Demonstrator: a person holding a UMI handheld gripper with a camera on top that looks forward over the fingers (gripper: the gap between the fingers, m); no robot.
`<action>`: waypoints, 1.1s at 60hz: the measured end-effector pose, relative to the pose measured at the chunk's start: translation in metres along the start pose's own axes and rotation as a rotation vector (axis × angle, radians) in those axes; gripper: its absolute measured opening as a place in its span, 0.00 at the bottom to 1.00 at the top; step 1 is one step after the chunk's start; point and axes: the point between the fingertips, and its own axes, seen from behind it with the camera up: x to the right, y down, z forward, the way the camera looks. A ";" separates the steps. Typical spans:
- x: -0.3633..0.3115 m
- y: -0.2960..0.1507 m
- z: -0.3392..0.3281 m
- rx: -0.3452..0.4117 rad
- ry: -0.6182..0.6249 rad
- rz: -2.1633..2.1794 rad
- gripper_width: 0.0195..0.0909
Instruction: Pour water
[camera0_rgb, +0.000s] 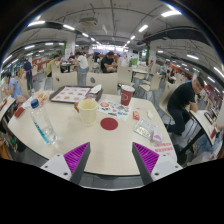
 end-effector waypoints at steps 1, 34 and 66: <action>0.000 -0.001 0.000 0.002 -0.001 0.001 0.93; -0.193 0.008 -0.003 0.035 -0.167 0.017 0.93; -0.265 -0.049 0.103 0.223 -0.045 0.144 0.54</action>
